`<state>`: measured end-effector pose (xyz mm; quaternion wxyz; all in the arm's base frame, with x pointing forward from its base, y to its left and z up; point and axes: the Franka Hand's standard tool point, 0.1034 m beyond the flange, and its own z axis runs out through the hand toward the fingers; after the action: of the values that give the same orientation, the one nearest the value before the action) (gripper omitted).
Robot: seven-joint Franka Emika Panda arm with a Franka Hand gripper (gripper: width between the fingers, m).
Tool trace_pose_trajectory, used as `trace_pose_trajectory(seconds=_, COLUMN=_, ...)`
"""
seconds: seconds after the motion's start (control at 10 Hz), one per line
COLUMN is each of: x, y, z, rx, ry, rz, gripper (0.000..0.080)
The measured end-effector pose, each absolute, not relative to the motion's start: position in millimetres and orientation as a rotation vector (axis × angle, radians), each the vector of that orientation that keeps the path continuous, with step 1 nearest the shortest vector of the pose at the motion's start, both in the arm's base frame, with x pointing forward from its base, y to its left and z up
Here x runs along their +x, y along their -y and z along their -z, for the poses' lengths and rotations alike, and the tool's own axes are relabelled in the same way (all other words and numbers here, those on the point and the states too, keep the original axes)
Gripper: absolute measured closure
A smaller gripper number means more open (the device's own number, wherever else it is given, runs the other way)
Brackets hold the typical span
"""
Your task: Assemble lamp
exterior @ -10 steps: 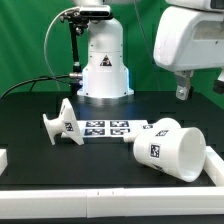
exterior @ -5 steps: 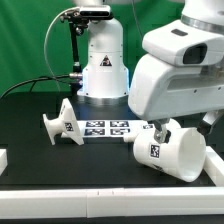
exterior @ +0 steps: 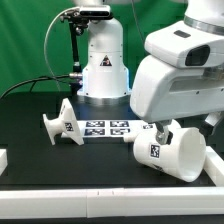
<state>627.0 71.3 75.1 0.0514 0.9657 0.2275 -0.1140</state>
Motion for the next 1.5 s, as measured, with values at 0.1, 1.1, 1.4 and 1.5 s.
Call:
trace_pose_trajectory(seconds=0.1, x=631, y=-68, z=-71.7, rx=2.931, ry=-0.605, rz=0.428, gripper=0.0100)
trace_pose_trajectory(seconds=1.1, x=609, y=-54, z=-47.3, rx=2.774, ry=-0.449, rz=0.987, gripper=0.0100)
trace_pose_trajectory(seconds=1.4, x=598, y=-58, z=-38.8, rx=2.743, ry=-0.388, rz=1.029, gripper=0.0100)
trace_pose_trajectory(seconds=1.5, x=596, y=-59, z=-37.9, rx=2.737, ry=-0.379, rz=1.040, gripper=0.0100)
